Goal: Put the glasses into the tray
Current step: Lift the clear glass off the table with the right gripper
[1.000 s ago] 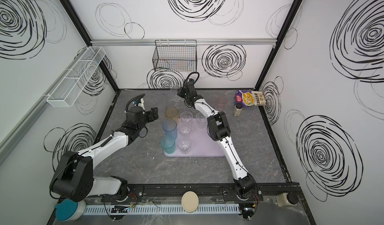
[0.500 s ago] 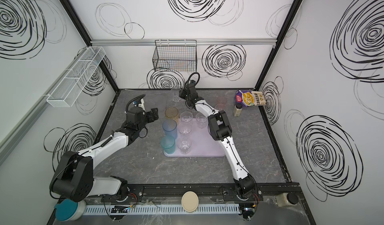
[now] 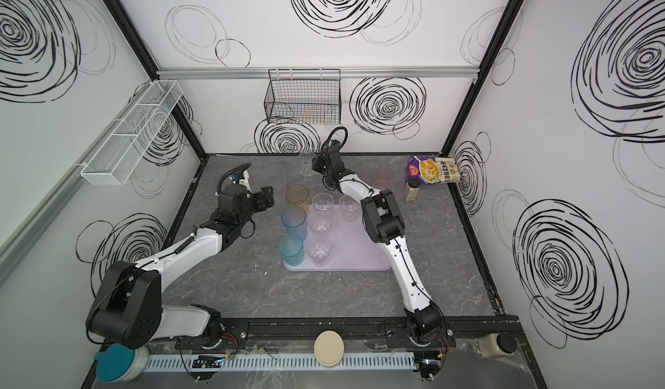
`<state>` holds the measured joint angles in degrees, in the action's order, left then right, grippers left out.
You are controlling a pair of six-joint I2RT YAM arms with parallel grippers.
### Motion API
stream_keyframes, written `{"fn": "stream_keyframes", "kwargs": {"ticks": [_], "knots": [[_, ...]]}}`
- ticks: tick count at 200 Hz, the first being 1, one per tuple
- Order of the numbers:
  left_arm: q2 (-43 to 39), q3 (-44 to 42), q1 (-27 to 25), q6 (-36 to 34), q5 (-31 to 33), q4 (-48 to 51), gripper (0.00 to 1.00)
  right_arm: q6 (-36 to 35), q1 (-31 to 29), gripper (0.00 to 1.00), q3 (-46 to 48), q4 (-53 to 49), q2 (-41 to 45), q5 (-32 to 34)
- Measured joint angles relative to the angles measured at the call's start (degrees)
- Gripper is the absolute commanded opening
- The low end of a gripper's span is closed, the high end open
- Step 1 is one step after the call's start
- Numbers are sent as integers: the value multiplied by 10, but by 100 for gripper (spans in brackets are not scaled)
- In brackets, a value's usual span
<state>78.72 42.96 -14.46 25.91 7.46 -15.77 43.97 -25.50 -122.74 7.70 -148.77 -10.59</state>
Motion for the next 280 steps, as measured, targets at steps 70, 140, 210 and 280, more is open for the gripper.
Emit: {"fn": "stream_keyframes", "kwargs": {"ticks": [70, 140, 210, 280], "knots": [[0, -1, 3, 0, -1, -8, 89, 7, 1, 23, 19, 4, 13, -6], [0, -1, 7, 0, -3, -8, 89, 4, 4, 10, 57, 3, 34, -11], [0, -3, 7, 0, -4, -9, 89, 3, 10, 2, 115, 9, 70, -27], [-8, -3, 7, 0, -4, -7, 89, 2, 33, 0, 258, 38, 192, -43]]}}
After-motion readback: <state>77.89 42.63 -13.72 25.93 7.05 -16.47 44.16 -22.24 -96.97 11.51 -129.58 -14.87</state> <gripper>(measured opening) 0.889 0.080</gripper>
